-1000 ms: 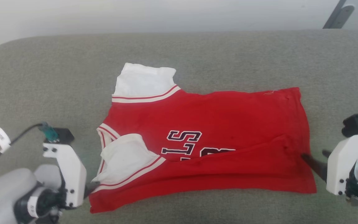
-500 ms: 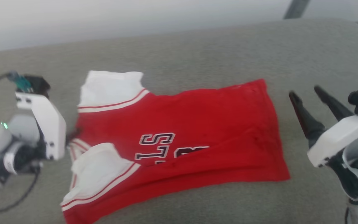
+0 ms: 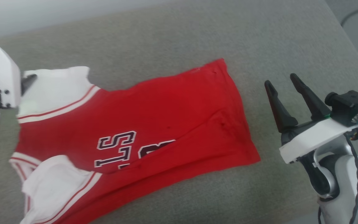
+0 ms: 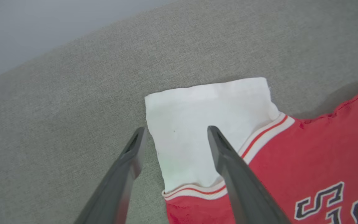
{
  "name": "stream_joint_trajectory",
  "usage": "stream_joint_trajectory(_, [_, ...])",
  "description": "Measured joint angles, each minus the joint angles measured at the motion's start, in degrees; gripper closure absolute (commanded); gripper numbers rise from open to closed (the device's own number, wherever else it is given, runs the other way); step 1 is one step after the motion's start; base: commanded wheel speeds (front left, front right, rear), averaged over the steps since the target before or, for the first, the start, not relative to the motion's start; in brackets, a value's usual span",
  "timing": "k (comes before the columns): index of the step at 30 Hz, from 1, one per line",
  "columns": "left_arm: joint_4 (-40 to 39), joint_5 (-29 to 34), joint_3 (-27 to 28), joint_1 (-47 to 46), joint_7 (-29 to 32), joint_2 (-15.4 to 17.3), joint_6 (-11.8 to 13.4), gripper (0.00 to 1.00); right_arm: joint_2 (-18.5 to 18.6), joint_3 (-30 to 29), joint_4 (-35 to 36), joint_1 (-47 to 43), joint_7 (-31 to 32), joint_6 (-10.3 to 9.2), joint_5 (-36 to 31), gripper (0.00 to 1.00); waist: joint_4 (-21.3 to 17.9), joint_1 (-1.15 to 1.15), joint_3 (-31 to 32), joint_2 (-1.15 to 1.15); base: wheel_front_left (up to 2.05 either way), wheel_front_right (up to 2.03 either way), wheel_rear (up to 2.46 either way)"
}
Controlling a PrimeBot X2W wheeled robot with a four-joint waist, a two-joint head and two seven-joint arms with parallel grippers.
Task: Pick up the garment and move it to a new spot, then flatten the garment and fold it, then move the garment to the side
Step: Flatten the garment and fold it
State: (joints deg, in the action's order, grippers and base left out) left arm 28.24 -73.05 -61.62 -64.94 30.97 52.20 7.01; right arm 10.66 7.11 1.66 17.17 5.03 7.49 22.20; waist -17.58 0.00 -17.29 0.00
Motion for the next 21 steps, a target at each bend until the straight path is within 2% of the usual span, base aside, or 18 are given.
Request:
stream_joint_trajectory(9, [11.5, 2.0, -0.4, -4.7, 2.5, -2.1, -2.7, 0.0, -1.4, 0.9, -1.6, 1.5, -1.5, 0.0, 0.1, 0.0, -3.6, 0.0, -5.0, 0.0, 0.0, 0.0, 0.0])
stream_joint_trajectory(17, [20.4, 0.1, 0.0, -5.9, 6.4, -4.8, -3.1, 0.0, -1.7, 1.8, -1.9, 2.8, 0.7, 0.0, 0.7, 0.0, -4.6, 0.0, -8.1, 0.0, 0.0, 0.0, 0.0])
stream_joint_trajectory(19, [21.6, -0.6, -0.2, -6.6, 7.4, -5.7, -3.4, 0.83, -1.7, 2.0, -2.0, 3.5, 2.0, -0.01, 1.3, 0.0, -4.3, 0.0, -8.4, 0.0, 0.0, 0.0, 0.0])
stream_joint_trajectory(20, [22.1, -0.6, -0.2, -6.9, 7.7, -6.0, -3.5, 1.0, -1.6, 2.1, -2.1, 3.9, 2.8, 0.0, 1.5, 0.0, -4.2, 0.0, -8.5, 0.01, 0.0, 0.0, 0.0])
stream_joint_trajectory(21, [22.5, -0.5, -0.3, -7.1, 7.8, -6.4, -3.6, 1.0, -1.5, 2.1, -2.4, 4.4, 3.8, -0.01, 1.9, 0.0, -4.0, 0.0, -8.6, 0.0, 0.0, 0.0, 0.0])
